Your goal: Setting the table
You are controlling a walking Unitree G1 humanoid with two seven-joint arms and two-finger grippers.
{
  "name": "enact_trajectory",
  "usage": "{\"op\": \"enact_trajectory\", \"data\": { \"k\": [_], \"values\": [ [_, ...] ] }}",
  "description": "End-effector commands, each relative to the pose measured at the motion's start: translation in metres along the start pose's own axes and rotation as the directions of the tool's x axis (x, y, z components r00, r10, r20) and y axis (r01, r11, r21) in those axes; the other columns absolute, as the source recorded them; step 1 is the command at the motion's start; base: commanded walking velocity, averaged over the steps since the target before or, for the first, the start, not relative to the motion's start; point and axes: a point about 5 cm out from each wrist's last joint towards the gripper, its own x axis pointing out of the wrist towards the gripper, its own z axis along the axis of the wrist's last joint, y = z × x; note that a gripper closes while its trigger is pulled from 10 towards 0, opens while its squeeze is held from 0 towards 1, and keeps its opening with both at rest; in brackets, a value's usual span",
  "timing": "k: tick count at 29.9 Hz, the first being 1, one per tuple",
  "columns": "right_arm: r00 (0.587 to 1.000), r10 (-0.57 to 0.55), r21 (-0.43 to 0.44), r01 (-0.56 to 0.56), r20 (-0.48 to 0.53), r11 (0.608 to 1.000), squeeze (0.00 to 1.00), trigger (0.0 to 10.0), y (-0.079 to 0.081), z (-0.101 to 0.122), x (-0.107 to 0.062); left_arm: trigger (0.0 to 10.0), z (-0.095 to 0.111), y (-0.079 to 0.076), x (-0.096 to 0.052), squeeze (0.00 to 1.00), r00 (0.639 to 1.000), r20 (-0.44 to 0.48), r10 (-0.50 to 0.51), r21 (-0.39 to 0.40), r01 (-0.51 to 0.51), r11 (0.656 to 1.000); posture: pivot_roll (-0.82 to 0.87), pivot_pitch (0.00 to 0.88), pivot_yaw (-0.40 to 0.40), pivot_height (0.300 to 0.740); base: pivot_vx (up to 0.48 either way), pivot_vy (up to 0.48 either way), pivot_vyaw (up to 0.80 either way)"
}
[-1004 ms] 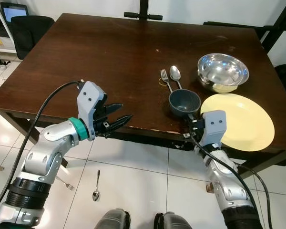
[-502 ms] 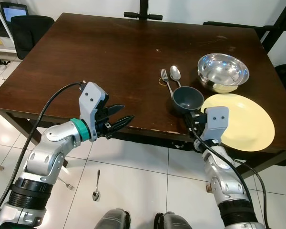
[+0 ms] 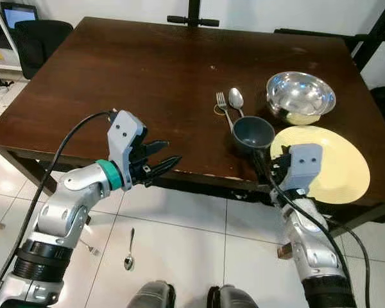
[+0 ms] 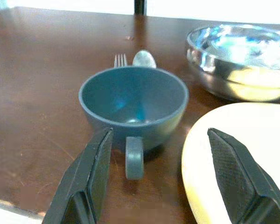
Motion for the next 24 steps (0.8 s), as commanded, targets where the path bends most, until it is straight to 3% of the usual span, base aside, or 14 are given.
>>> {"op": "enact_trajectory", "data": {
  "k": [1,2,4,7,10,14,17,18,19,22,23,24],
  "values": [
    [1.000,0.005,0.016,-0.004,-0.010,1.000,0.00,10.0,-0.001,0.000,-0.007,10.0,-0.007,-0.001,-0.002,0.00,0.999,-0.034,-0.002,-0.013,0.002,1.000,0.09,0.024,0.049,0.740,0.000,0.000,0.00],
    [1.000,0.005,0.016,-0.004,-0.010,1.000,0.00,10.0,-0.001,0.000,-0.007,10.0,-0.007,-0.001,-0.002,0.00,0.999,-0.034,-0.002,-0.013,0.002,1.000,0.09,0.024,0.049,0.740,0.000,0.000,0.00],
    [0.999,0.033,0.048,-0.035,0.027,0.998,0.00,10.0,0.004,0.015,-0.029,10.0,-0.011,-0.001,0.002,0.00,0.999,-0.038,0.014,-0.006,-0.015,1.000,0.06,0.031,0.065,0.740,0.000,0.000,0.00],
    [0.998,0.043,0.060,-0.046,0.047,0.997,0.00,10.0,0.007,0.022,-0.036,10.0,-0.012,-0.001,0.004,0.00,0.999,-0.039,0.028,0.000,-0.028,1.000,0.06,0.032,0.066,0.740,0.000,0.000,0.00],
    [0.992,-0.005,0.084,-0.006,0.125,0.996,0.00,10.0,0.009,0.041,-0.039,10.0,-0.012,-0.001,0.011,0.00,0.996,-0.028,0.079,0.057,-0.077,0.995,0.06,0.033,0.072,0.740,0.000,0.000,0.00],
    [0.955,-0.123,0.119,0.094,0.269,0.989,0.00,10.0,0.008,0.073,-0.026,10.0,-0.010,0.000,0.017,0.00,0.983,0.028,0.180,0.114,-0.182,0.977,0.05,0.033,0.073,0.740,0.000,0.000,0.00],
    [0.932,-0.108,0.136,0.064,0.347,0.989,0.00,10.0,0.024,0.095,-0.006,10.0,-0.004,0.011,0.016,0.00,0.920,0.104,0.378,0.120,-0.389,0.914,0.07,0.034,0.075,0.740,0.000,0.000,0.00],
    [0.932,-0.108,0.136,0.064,0.347,0.989,0.00,10.0,0.024,0.095,-0.006,10.0,-0.004,0.011,0.016,0.00,0.920,0.104,0.378,0.120,-0.389,0.914,0.07,0.034,0.075,0.740,0.000,0.000,0.00],
    [0.930,-0.091,0.137,0.044,0.357,0.990,0.00,10.0,0.030,0.098,-0.001,10.0,-0.003,0.015,0.015,0.00,0.893,0.118,0.434,0.107,-0.446,0.889,0.07,0.034,0.075,0.740,0.000,0.000,0.00],
    [0.930,-0.091,0.137,0.044,0.357,0.990,0.00,10.0,0.030,0.098,-0.001,10.0,-0.003,0.015,0.015,0.00,0.893,0.118,0.434,0.107,-0.446,0.889,0.07,0.034,0.075,0.740,0.000,0.000,0.00],
    [0.933,-0.065,0.144,0.014,0.354,0.989,0.00,10.0,0.039,0.099,0.005,10.0,-0.002,0.019,0.013,0.00,0.858,0.132,0.496,0.091,-0.508,0.856,0.08,0.033,0.072,0.740,0.000,0.000,0.00],
    [0.933,-0.065,0.144,0.014,0.354,0.989,0.00,10.0,0.039,0.099,0.005,10.0,-0.002,0.019,0.013,0.00,0.858,0.132,0.496,0.091,-0.508,0.856,0.08,0.033,0.072,0.740,0.000,0.000,0.00]
  ]
}}
